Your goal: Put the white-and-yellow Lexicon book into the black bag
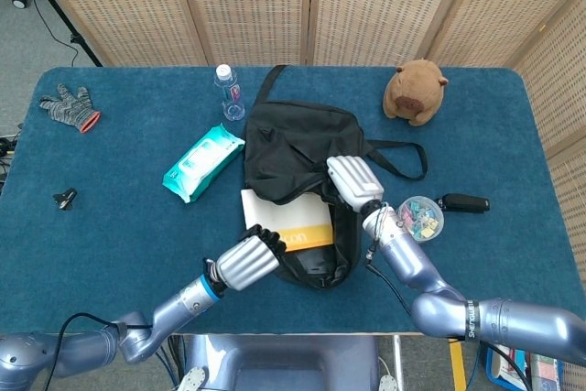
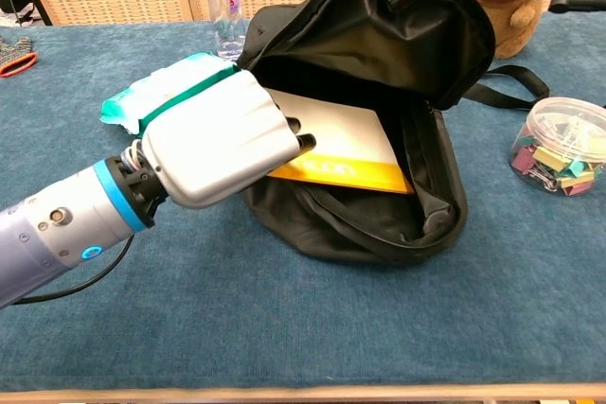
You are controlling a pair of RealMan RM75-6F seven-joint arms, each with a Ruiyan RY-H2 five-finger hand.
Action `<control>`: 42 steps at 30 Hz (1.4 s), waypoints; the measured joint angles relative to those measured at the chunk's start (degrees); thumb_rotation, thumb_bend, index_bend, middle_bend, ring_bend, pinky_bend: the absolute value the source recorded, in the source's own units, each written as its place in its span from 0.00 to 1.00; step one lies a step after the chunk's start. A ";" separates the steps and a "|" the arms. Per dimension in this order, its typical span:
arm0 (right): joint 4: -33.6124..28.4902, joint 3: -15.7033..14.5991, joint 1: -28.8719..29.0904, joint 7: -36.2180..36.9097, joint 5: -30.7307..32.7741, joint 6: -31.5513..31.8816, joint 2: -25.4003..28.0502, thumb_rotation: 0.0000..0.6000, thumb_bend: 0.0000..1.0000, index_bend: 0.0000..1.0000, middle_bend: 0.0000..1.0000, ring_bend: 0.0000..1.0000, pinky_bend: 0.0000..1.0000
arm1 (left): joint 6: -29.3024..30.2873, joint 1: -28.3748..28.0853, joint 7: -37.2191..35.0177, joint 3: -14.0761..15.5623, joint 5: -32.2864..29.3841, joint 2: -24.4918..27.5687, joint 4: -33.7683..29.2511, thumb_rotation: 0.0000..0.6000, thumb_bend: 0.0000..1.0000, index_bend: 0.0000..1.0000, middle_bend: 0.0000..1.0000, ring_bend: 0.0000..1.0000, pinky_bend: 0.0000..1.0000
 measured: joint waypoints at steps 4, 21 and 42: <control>-0.33 -0.32 0.21 0.34 0.17 -0.29 0.46 1.00 0.90 0.60 0.50 0.51 0.74 | 0.05 -0.42 -1.26 -1.17 -1.58 -1.23 1.85 1.00 0.52 0.80 0.76 0.73 0.81; -1.74 -0.36 1.22 3.56 1.52 -4.12 4.73 1.00 0.91 0.60 0.50 0.51 0.74 | -4.60 -4.61 -4.44 -8.10 -11.90 -7.62 2.71 1.00 0.52 0.80 0.76 0.73 0.81; -3.76 -2.15 6.17 2.26 6.88 -4.54 7.51 1.00 0.91 0.60 0.50 0.51 0.74 | -2.57 -6.19 4.04 -16.92 -26.02 -21.79 3.31 1.00 0.52 0.71 0.69 0.70 0.83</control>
